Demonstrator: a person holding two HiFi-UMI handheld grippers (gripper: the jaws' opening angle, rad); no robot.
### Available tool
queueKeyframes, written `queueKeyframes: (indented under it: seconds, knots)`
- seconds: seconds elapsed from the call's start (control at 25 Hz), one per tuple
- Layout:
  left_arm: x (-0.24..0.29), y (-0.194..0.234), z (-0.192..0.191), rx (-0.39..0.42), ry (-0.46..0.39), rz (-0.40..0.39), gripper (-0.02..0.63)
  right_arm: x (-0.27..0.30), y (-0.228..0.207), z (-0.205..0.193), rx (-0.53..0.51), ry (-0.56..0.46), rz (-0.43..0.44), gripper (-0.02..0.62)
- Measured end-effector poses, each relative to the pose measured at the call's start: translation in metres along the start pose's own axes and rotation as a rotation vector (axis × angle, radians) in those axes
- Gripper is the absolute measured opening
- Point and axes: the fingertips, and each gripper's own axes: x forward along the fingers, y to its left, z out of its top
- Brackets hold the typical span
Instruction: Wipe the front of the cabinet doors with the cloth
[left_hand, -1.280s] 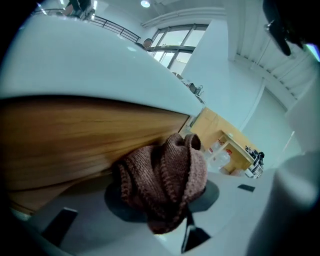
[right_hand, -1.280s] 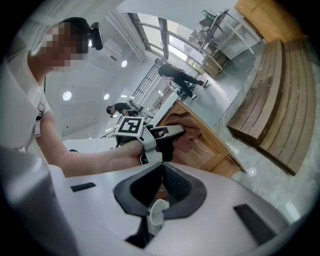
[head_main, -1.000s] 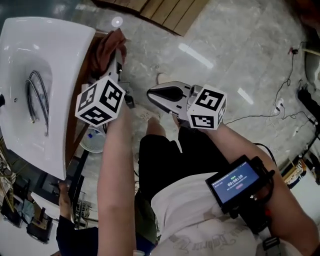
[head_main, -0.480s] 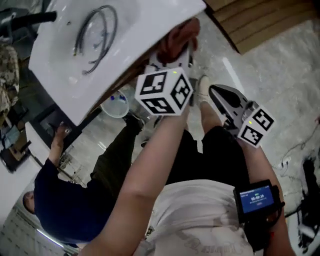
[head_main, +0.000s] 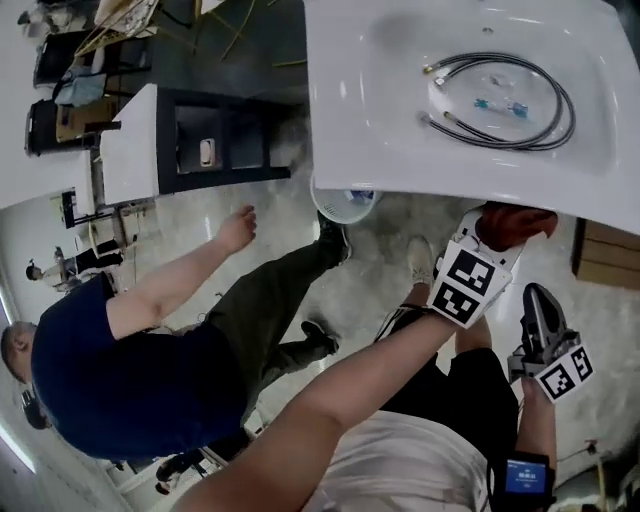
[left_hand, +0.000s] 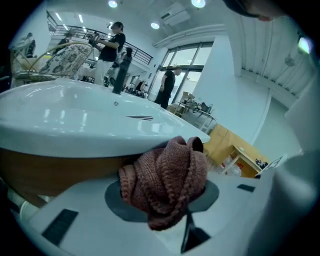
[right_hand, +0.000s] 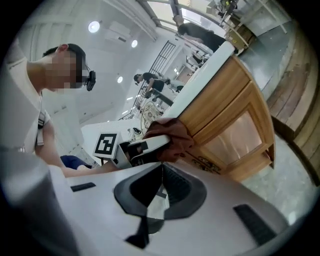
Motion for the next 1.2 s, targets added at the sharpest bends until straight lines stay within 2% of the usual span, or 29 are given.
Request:
queueKeyframes:
  seconds: [0.24, 0.44, 0.6, 0.72, 0.88, 1.04, 1.2]
  knots:
    - [-0.08, 0.104, -0.012, -0.067, -0.004, 0.112, 0.163, 0.065, 0.046, -0.034, -0.02, 0.117, 0.026, 0.014]
    - [-0.154, 0.182, -0.02, -0.075, -0.028, 0.263, 0.161, 0.112, 0.091, -0.059, -0.084, 0.212, 0.103, 0.014]
    - [-0.207, 0.236, -0.027, -0.019, -0.045, 0.377, 0.161, 0.142, 0.124, -0.077, -0.119, 0.261, 0.135, 0.014]
    - [-0.224, 0.273, -0.02, 0.036, -0.079, 0.42, 0.161, 0.164, 0.135, -0.077, -0.141, 0.257, 0.136, 0.014]
    - [-0.223, 0.287, -0.016, 0.057, -0.093, 0.389, 0.161, 0.163, 0.148, -0.086, -0.179, 0.278, 0.113, 0.014]
    - [-0.227, 0.308, -0.046, 0.114, -0.021, 0.411, 0.161, 0.183, 0.165, -0.113, -0.178, 0.295, 0.138, 0.014]
    - [-0.192, 0.3, -0.078, 0.06, 0.001, 0.427, 0.161, 0.174, 0.153, -0.103, -0.206, 0.294, 0.103, 0.014]
